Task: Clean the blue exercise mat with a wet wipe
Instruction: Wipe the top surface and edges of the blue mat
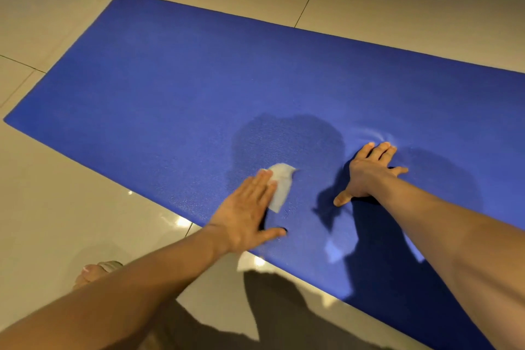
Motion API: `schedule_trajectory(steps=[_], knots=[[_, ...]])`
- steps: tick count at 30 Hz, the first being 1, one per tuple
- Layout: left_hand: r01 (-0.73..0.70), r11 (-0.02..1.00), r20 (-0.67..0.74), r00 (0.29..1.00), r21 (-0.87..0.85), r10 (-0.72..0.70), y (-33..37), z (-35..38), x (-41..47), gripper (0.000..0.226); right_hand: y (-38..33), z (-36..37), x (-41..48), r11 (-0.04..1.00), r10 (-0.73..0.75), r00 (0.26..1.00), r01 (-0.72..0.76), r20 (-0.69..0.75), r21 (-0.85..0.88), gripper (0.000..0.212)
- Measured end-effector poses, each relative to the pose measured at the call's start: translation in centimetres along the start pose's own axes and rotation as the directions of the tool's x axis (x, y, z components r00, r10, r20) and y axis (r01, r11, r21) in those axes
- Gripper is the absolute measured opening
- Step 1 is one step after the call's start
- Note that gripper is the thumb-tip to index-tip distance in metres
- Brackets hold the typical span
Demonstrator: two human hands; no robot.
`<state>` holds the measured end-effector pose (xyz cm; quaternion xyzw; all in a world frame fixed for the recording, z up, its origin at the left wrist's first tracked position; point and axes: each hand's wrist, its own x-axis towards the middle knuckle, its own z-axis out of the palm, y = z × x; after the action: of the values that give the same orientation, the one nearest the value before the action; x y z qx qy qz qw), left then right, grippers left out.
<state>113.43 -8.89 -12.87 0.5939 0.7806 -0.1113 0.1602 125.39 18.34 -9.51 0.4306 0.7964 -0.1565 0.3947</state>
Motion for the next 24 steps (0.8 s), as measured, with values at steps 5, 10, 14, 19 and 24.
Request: schedule_trajectory(steps=[5, 10, 14, 19, 24], knots=[[0.343, 0.918, 0.01, 0.937, -0.2, -0.348, -4.8, -0.6, -1.8, 0.126, -0.1, 0.0, 0.0, 1.0, -0.001, 1.0, 0.001, -0.015, 0.023, 0.176], [0.397, 0.885, 0.038, 0.915, -0.243, -0.401, 2.2, -0.9, -0.6, 0.133, 0.5, 0.3, 0.1, 0.999, -0.043, 0.999, 0.044, -0.033, 0.019, 0.175], [0.179, 0.95, 0.005, 0.983, -0.257, -0.184, 7.1, -0.1, -1.0, 0.126, 0.3, 0.2, 0.2, 0.999, -0.044, 0.999, 0.044, -0.024, 0.006, 0.176], [-0.101, 0.979, -0.011, 0.995, -0.178, 0.1, 6.2, 0.1, -1.7, 0.115, 0.1, -0.1, -0.1, 1.0, -0.007, 1.0, 0.007, -0.004, 0.012, 0.178], [0.136, 0.975, -0.047, 0.988, -0.176, -0.147, -3.2, 0.7, -3.5, 0.117, 0.1, -0.3, -0.2, 1.0, -0.004, 1.0, 0.004, -0.001, 0.018, 0.178]])
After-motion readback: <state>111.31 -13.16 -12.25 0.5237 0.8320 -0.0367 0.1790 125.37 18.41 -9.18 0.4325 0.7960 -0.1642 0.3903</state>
